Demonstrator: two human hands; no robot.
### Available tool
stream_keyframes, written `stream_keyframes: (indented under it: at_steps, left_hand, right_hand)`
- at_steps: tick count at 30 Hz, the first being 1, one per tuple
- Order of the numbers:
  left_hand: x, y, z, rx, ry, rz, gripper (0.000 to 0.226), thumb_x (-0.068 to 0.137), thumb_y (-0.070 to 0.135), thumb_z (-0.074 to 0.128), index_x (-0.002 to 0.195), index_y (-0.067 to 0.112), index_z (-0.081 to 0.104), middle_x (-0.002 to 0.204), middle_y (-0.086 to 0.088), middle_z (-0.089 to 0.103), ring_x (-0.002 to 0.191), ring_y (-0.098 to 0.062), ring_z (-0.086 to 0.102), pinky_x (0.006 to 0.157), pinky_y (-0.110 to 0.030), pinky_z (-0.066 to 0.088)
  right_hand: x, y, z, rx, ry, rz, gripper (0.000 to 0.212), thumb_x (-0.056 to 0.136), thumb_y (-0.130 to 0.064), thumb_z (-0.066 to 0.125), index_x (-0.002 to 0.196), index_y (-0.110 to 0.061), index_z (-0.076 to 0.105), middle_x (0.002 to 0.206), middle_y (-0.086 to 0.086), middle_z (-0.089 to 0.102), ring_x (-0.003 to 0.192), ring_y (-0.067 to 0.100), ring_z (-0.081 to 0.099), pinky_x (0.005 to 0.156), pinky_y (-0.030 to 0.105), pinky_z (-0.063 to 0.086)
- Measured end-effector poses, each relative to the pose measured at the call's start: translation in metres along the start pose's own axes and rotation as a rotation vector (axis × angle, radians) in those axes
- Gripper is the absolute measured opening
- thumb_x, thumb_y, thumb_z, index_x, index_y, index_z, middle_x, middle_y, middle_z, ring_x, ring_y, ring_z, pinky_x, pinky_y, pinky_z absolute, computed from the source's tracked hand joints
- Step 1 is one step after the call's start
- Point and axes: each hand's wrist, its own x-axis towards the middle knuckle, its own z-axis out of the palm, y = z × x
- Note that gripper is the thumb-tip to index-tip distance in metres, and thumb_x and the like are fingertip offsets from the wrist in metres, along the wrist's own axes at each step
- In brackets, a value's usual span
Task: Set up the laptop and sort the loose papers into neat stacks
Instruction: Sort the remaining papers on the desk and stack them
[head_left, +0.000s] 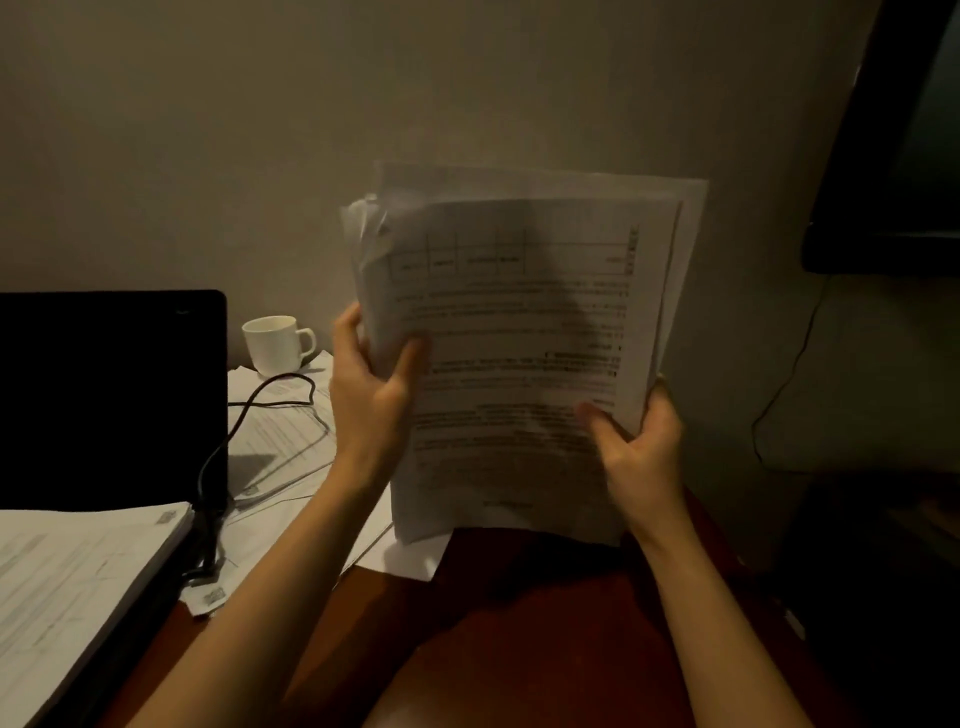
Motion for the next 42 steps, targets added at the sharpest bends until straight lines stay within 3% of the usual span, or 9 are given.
stream_keyframes:
  at_steps: [6,10,20,22,28,34,37,39,42]
  left_hand:
    - [0.055,0.06,0.011,-0.013,0.218,-0.021,0.058,0.066,0.064,0.068,0.108,0.029,0.048,0.106,-0.004,0.06,0.098,-0.02,0.061,0.084,-0.035,0.055]
    - [0.076,0.082,0.018,0.037,0.231,-0.101,0.06,0.071,0.069,0.064,0.106,0.023,0.05,0.111,-0.002,0.058,0.102,-0.017,0.058,0.09,-0.036,0.05]
    - [0.079,0.075,0.02,0.075,0.34,-0.092,0.015,0.083,0.034,0.051,0.09,0.021,0.054,0.084,0.008,0.052,0.084,-0.013,0.05,0.074,-0.03,0.042]
    - [0.074,0.075,0.021,-0.005,0.312,-0.114,0.029,0.089,0.049,0.045,0.094,0.021,0.052,0.088,0.006,0.052,0.087,-0.015,0.049,0.078,-0.032,0.041]
    - [0.046,0.037,-0.001,-0.084,-0.069,-0.084,0.108,0.041,0.1,0.043,0.119,0.025,0.048,0.118,-0.007,0.058,0.104,-0.018,0.058,0.085,-0.034,0.052]
    - [-0.012,-0.027,-0.019,0.117,-0.25,-0.214,0.075,0.061,0.08,0.058,0.107,0.021,0.06,0.103,0.0,0.069,0.095,-0.018,0.067,0.078,-0.033,0.056]
    - [-0.034,-0.042,-0.02,-0.014,-0.324,-0.363,0.041,0.074,0.04,0.073,0.104,0.014,0.065,0.098,-0.005,0.074,0.089,-0.02,0.071,0.068,-0.027,0.057]
    - [-0.046,-0.044,-0.015,-0.124,-0.309,-0.44,0.017,0.088,0.012,0.063,0.105,0.01,0.064,0.094,-0.001,0.075,0.087,-0.018,0.071,0.066,-0.024,0.056]
    - [-0.045,-0.061,-0.012,-0.047,-0.254,-0.476,0.014,0.091,0.01,0.06,0.104,0.014,0.063,0.096,-0.004,0.074,0.089,-0.023,0.071,0.073,-0.037,0.058]
  right_hand:
    - [-0.004,-0.004,-0.001,0.001,0.04,-0.016,0.041,0.077,-0.009,0.073,0.101,-0.033,0.049,0.096,-0.01,0.065,0.088,-0.003,0.066,0.072,0.016,0.054]
    - [-0.005,-0.003,0.0,0.065,0.024,0.002,0.04,0.077,-0.004,0.071,0.107,-0.018,0.048,0.097,-0.007,0.064,0.083,-0.005,0.065,0.066,0.011,0.051]
    - [-0.003,0.007,-0.004,-0.087,-0.009,0.033,0.041,0.075,-0.037,0.071,0.106,-0.015,0.057,0.096,-0.005,0.068,0.084,0.004,0.066,0.065,0.02,0.055]
    - [-0.004,0.011,-0.006,-0.091,-0.036,0.056,0.043,0.075,-0.039,0.071,0.109,-0.015,0.061,0.097,-0.007,0.07,0.088,0.01,0.068,0.069,0.025,0.057]
    - [-0.002,0.012,-0.006,-0.096,0.02,0.104,0.017,0.078,-0.024,0.074,0.092,-0.02,0.066,0.079,-0.017,0.063,0.069,-0.005,0.062,0.062,0.016,0.054]
    - [0.002,0.013,-0.007,0.003,-0.045,0.231,0.014,0.079,-0.014,0.074,0.086,-0.025,0.068,0.086,-0.008,0.071,0.081,0.007,0.068,0.067,0.018,0.055]
    - [0.003,0.017,-0.008,-0.039,-0.088,0.265,0.012,0.081,-0.01,0.072,0.089,-0.018,0.067,0.088,-0.002,0.072,0.082,0.014,0.07,0.068,0.024,0.057]
    - [0.002,0.021,-0.009,-0.13,-0.141,0.298,0.014,0.085,-0.015,0.069,0.1,-0.014,0.067,0.094,-0.001,0.072,0.086,0.015,0.07,0.07,0.029,0.059]
    - [0.005,0.025,-0.016,-0.108,-0.314,0.45,0.02,0.094,-0.012,0.055,0.112,-0.018,0.063,0.104,-0.002,0.071,0.094,0.015,0.069,0.077,0.033,0.058]
